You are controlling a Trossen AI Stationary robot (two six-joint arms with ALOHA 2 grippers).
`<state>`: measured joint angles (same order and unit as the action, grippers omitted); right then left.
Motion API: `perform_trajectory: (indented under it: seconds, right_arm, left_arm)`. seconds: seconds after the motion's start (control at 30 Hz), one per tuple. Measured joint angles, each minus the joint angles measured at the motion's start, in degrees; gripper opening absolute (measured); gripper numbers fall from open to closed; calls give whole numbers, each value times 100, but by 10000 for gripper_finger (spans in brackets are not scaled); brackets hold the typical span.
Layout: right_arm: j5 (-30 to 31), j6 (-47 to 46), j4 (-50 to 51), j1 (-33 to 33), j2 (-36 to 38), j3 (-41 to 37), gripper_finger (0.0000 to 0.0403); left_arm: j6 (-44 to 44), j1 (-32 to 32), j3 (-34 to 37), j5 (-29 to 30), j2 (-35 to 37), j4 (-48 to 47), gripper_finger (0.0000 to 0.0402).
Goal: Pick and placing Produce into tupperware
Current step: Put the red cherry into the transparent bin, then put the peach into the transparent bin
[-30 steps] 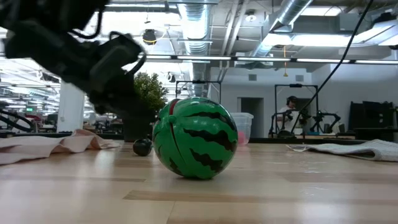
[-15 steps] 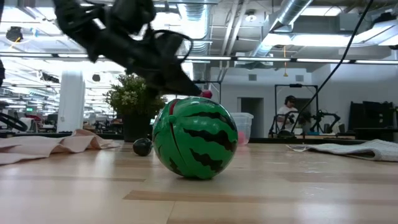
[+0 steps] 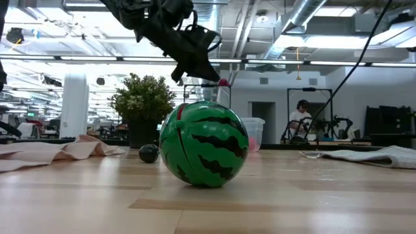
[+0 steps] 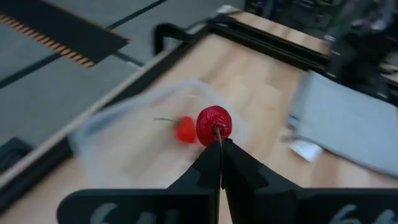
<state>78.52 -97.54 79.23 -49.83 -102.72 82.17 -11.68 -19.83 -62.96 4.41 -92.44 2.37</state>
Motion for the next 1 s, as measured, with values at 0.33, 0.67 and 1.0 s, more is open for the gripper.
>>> perform_trajectory:
  seconds: [0.33,0.67,1.0]
  right_arm:
    - [-5,-197,-67,-182,-2,0,62]
    - [-52,-161,-164,-104,-3,2,62]
    - [-196,-148,-176,-104,-4,2,62]
  left_arm:
    - [-593,-1009,-112,-1211,-508,238,0]
    - [-816,-1049,-195,-1726,-1091,706,1]
    - [-940,-808,-197,-1595,-1088,819,79]
